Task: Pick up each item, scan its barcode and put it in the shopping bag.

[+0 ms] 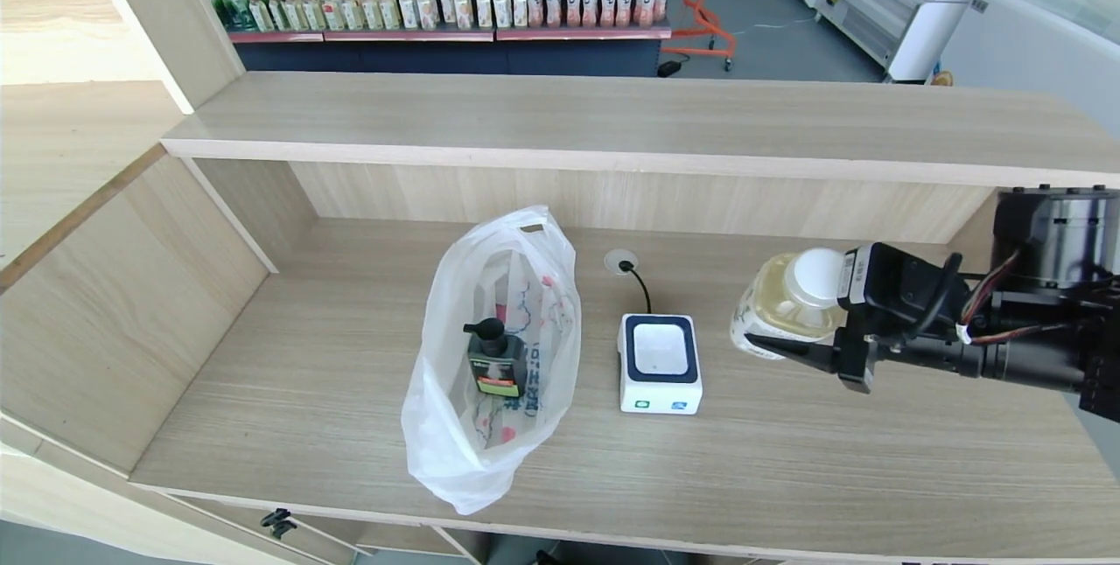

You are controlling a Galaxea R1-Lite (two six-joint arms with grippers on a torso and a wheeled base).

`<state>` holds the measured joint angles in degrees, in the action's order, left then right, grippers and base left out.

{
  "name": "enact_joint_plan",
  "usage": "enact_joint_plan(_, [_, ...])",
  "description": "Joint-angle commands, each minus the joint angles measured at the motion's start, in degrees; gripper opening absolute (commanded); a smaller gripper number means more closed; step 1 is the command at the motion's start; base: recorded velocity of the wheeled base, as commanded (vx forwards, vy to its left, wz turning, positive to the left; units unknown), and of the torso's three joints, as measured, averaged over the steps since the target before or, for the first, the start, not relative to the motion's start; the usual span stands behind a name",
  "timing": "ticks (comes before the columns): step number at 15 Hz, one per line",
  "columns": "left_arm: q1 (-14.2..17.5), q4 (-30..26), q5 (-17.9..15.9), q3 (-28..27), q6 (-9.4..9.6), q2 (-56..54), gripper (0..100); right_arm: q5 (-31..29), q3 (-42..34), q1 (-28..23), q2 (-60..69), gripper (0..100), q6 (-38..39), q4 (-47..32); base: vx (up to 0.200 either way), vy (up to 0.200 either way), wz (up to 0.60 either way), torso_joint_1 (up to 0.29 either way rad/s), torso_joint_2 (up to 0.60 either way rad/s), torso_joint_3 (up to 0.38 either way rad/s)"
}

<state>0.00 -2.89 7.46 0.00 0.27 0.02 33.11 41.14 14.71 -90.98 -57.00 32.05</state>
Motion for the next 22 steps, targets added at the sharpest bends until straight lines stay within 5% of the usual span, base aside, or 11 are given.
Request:
enact_joint_plan(1, [0.0, 0.0, 0.0, 0.0, 0.0, 0.0, 100, 1.6, -0.2, 0.1, -3.2, 0, -0.1, 0.0, 0.0, 0.0, 0.0, 0.0, 0.0, 0.0])
enact_joint_plan(11, [0.0, 0.0, 0.0, 0.0, 0.0, 0.0, 100, 11.0, -0.1, 0.3, -18.8, 0, -0.2, 22.0, 0.0, 0.0, 0.0, 0.0, 0.0, 0.0])
enact_joint_plan(22, [0.0, 0.0, 0.0, 0.0, 0.0, 0.0, 100, 12.5, 7.0, 1.3, -28.7, 0, -0.2, 25.8, 0.0, 0.0, 0.0, 0.0, 0.0, 0.0])
